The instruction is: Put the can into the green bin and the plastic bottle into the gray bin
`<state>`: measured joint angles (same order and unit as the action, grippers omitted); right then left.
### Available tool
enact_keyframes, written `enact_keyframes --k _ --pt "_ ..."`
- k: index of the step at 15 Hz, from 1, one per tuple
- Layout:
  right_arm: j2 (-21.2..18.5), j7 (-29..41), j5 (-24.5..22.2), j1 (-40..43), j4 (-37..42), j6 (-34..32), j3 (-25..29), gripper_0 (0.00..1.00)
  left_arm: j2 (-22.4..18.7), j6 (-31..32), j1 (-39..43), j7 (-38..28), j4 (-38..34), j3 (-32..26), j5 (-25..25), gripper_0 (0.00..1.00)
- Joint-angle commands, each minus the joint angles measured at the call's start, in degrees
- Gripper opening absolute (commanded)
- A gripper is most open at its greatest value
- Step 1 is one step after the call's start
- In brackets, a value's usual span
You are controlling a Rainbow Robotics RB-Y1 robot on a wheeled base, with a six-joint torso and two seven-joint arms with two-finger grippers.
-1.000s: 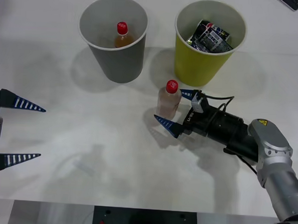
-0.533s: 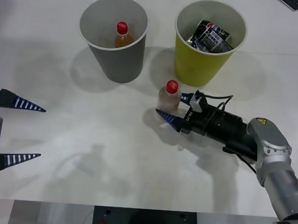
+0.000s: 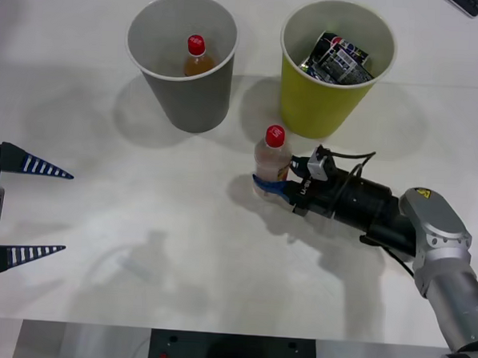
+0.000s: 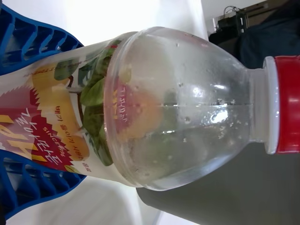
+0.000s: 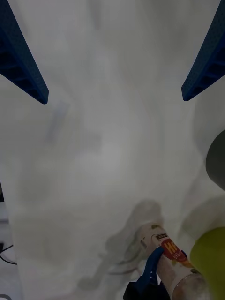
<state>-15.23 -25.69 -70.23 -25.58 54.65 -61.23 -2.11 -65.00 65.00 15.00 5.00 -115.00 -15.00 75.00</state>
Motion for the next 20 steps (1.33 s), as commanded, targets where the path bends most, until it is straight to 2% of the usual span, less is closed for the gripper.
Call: enact_keyframes --k 1,3,5,8,10,12,15,20 --pt "-1.64 1.17 0.35 0.09 1.24 -2.23 0.0 0.0 0.0 0.0 0.0 0.0 0.0 0.0 0.0 0.98" --pt "-3.14 5.21 -0.61 0.18 3.09 -4.51 -0.17 0.0 0.0 0.0 0.0 0.0 0.0 0.0 0.0 0.98" --pt "-4.72 10.57 -4.39 1.67 8.45 -4.77 -0.08 0.0 0.0 0.0 0.0 0.0 0.0 0.0 0.0 0.98" --pt "-7.62 22.97 -10.46 7.03 21.72 -3.72 0.0 0.0 0.0 0.0 0.0 0.0 0.0 0.0 0.0 0.98" --pt "-9.99 33.34 -16.96 11.51 32.8 -1.61 0.0 0.0 0.0 0.0 0.0 0.0 0.0 0.0 0.0 0.98" --pt "-11.75 43.18 -21.88 13.89 40.27 -1.08 0.0 0.0 0.0 0.0 0.0 0.0 0.0 0.0 0.0 0.98" --pt "-14.21 53.64 -25.22 15.12 46.51 -0.91 0.0 0.0 0.0 0.0 0.0 0.0 0.0 0.0 0.0 0.98" --pt "-20.89 70.25 -26.89 15.12 54.68 -1.08 -0.17 0.0 0.0 0.0 0.0 0.0 0.0 0.0 0.0 0.98"
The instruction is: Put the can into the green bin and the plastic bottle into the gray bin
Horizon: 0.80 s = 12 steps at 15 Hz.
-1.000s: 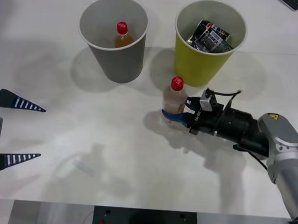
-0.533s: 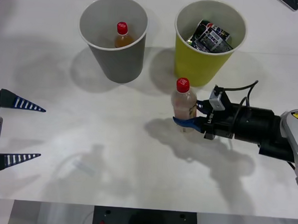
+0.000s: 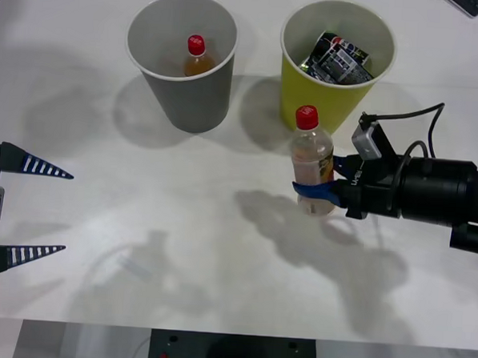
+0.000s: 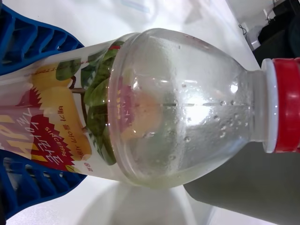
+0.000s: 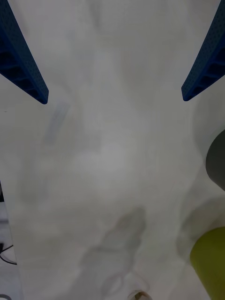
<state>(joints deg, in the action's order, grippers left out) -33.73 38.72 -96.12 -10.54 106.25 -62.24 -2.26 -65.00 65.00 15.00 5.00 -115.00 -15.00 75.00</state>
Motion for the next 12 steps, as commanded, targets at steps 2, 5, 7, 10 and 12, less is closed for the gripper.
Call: enact_keyframes --k 2,5,7,10,12 --pt "-4.86 14.36 -3.02 -0.01 7.21 -0.08 -0.02 0.0 0.0 0.0 0.0 0.0 0.0 0.0 0.0 0.98" --pt "-8.46 25.52 -5.04 -0.45 12.93 -0.16 -0.02 0.0 0.0 0.0 0.0 0.0 0.0 0.0 0.0 0.98" --pt "-10.66 31.85 -5.04 -1.68 15.74 -0.51 -0.11 0.0 0.0 0.0 0.0 0.0 0.0 0.0 0.0 0.98" --pt "-12.59 38.97 -4.95 -6.69 17.5 -5.7 -0.11 0.0 0.0 0.0 0.0 0.0 0.0 0.0 0.0 0.98" --pt "-13.21 39.5 -4.51 -10.91 16.71 -9.04 -0.2 0.0 0.0 0.0 0.0 0.0 0.0 0.0 0.0 0.98"
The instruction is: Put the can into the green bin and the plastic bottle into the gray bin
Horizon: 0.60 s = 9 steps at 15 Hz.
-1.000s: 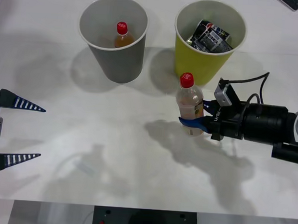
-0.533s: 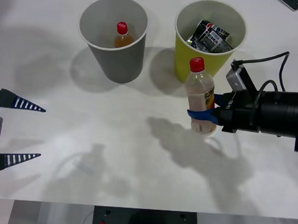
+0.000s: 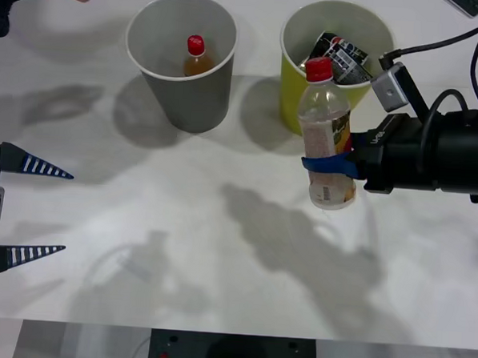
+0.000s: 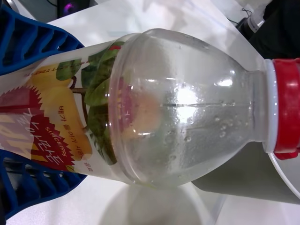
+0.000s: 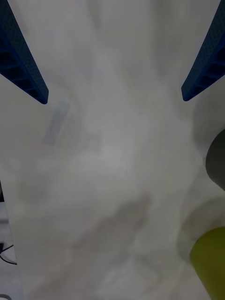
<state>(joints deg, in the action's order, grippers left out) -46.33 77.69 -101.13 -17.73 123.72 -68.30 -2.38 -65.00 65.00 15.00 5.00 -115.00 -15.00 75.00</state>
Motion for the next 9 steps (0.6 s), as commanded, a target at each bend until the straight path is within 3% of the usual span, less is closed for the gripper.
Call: enact_keyframes --k 1,6,9 --pt "-1.21 0.53 1.55 -5.74 -1.73 -3.94 -0.52 0.0 0.0 0.0 0.0 0.0 0.0 0.0 0.0 0.98" --pt "-6.05 4.75 3.22 -23.49 -7.88 -4.38 -11.6 0.0 0.0 0.0 0.0 0.0 0.0 0.0 0.0 0.98" --pt "-6.14 4.75 4.37 -33.16 -13.86 -4.38 -17.22 0.0 0.0 0.0 0.0 0.0 0.0 0.0 0.0 0.98"
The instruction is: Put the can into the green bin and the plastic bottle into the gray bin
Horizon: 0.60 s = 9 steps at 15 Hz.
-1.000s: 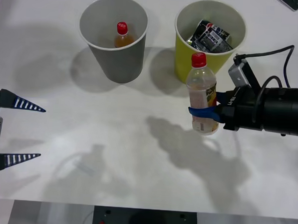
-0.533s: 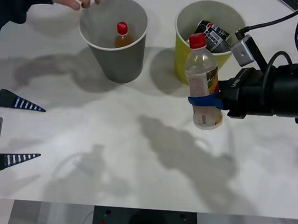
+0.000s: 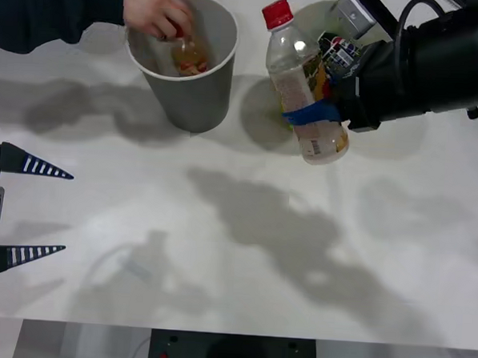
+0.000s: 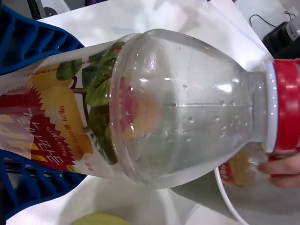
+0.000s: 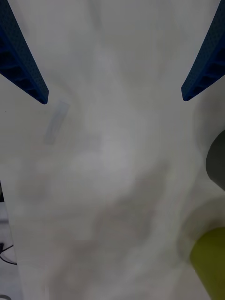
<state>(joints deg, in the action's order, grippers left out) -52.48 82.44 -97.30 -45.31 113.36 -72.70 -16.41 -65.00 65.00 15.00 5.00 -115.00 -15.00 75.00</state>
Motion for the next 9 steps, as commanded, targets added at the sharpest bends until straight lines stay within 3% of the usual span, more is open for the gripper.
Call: enact_keyframes --k 1,4,9 --pt "0.36 0.09 0.8 -8.84 -5.69 0.01 -5.12 0.0 0.0 0.0 0.0 0.0 0.0 0.0 0.0 0.98" --pt "4.5 0.0 0.36 -18.86 -14.31 -0.08 -9.78 0.0 0.0 0.0 0.0 0.0 0.0 0.0 0.0 0.98" --pt "14.69 -0.17 -1.75 -32.65 -31.27 0.19 -14.35 0.0 0.0 0.0 0.0 0.0 0.0 0.0 0.0 0.98"
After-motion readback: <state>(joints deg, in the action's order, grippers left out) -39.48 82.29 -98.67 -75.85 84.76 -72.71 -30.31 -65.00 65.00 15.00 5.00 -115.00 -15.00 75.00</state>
